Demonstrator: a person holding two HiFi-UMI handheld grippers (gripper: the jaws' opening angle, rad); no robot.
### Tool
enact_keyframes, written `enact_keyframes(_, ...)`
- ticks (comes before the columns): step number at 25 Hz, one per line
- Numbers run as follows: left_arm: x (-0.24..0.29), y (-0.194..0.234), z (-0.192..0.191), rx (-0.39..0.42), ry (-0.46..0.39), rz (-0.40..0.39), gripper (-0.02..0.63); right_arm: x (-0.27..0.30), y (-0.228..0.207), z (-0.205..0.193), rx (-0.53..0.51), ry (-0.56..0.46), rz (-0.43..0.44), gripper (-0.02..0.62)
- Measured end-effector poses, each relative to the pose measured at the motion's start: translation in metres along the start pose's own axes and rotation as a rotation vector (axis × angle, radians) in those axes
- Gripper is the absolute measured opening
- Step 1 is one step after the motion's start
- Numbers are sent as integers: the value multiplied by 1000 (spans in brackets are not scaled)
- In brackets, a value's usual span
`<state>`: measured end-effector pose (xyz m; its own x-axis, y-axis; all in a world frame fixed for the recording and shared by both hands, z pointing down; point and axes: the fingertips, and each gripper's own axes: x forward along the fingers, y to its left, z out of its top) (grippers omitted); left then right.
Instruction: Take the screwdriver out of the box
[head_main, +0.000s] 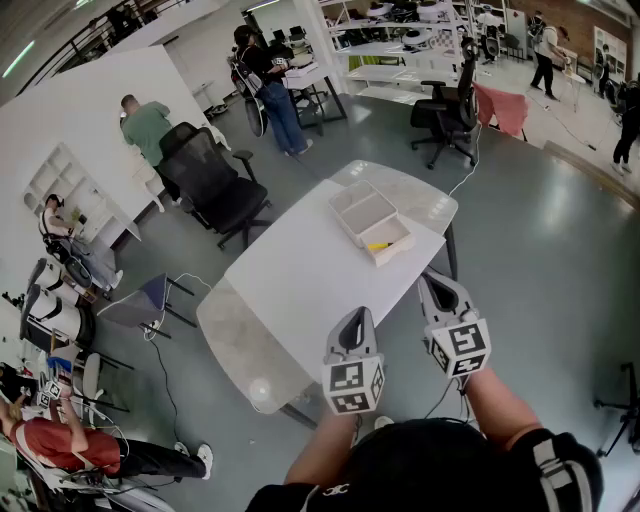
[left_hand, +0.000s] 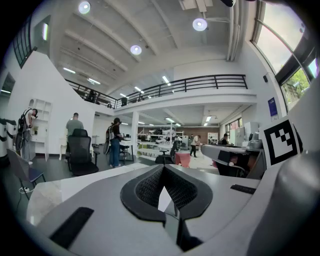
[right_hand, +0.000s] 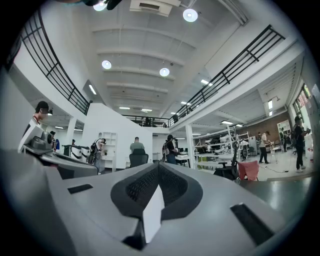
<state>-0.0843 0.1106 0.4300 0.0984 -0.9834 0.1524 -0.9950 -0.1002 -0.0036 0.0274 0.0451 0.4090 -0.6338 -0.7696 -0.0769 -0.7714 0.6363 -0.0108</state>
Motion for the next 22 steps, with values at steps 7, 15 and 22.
enact_keyframes(7, -2, -15, 0, -3, -8, 10, 14, -10, -12, -4, 8, 12, -10, 12)
enact_keyframes(15, -8, -40, 1, 1, -13, 25, 14, -30, -21, 1, 10, 6, 15, 12)
enact_keyframes(22, -13, -68, -3, 2, -19, 51, 14, -57, -33, -2, 0, 8, 50, 12)
